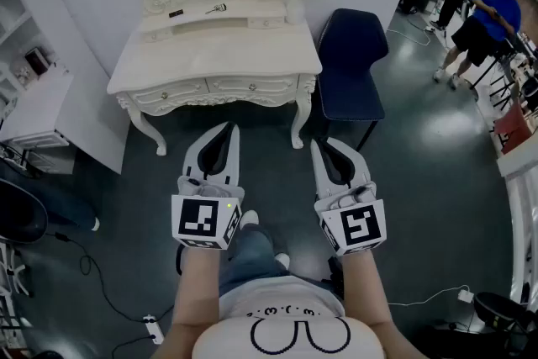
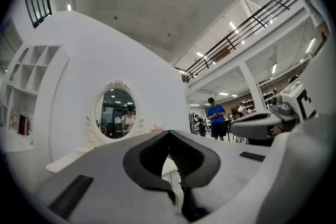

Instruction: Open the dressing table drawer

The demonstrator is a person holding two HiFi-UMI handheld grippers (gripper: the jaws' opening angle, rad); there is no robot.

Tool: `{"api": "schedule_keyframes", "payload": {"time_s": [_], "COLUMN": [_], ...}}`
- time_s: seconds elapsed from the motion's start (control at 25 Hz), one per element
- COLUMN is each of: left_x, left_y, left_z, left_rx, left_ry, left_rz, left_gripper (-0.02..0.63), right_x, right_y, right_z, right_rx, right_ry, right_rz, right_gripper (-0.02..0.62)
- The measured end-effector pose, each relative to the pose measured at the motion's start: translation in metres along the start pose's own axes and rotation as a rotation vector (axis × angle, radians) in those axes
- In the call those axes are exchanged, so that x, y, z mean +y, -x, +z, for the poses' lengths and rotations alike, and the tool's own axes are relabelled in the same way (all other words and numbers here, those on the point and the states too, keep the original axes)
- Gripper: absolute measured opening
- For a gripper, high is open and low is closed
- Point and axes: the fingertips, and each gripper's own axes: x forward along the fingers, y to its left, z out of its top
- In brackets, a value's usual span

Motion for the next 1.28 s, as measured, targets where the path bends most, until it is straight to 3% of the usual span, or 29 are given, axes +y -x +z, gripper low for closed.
{"api": "schedule_keyframes", "payload": {"time_s": [0.24,0.44,0.64,0.76,0.88,1.08,1.28], "left_x": [0.001,0.022,0.019,0.016,0.035,0.092,0.14], "left_y": [-0.002,-0.033,-0.073,-0.099,-0.136,-0.216,-0.281], "left_z": [-0.01,-0.021,-0.044,-0.068,-0.078,-0.083,-0.096], "left_rx": [0.007,0.033,0.158,0.254,0.291,0.242,0.171], "left_ry": [0.008,0.035,-0.116,-0.114,-0.095,-0.009,0.026], "left_rz": [0.013,0.038,-0.121,-0.208,-0.225,-0.162,-0.11], "left_gripper": [-0.002,-0.002,-0.002,-0.002,-0.002,-0.002,-0.002], "right_x": [0.0,-0.008,-0.031,-0.05,-0.065,-0.089,-0.121], "right_y": [-0.005,-0.025,-0.07,-0.108,-0.153,-0.228,-0.296], "right_z": [-0.007,-0.011,-0.022,-0.028,-0.04,-0.077,-0.094], "right_rx": [0.007,-0.019,-0.008,-0.003,0.032,0.143,0.143], "right_ry": [0.001,0.01,-0.004,-0.063,-0.072,-0.087,-0.088], "right_rz": [0.012,0.024,0.023,0.027,0.087,0.189,0.16], "right_gripper": [0.0,-0.002,-0.002,-0.002,-0.004,-0.008,-0.007]}}
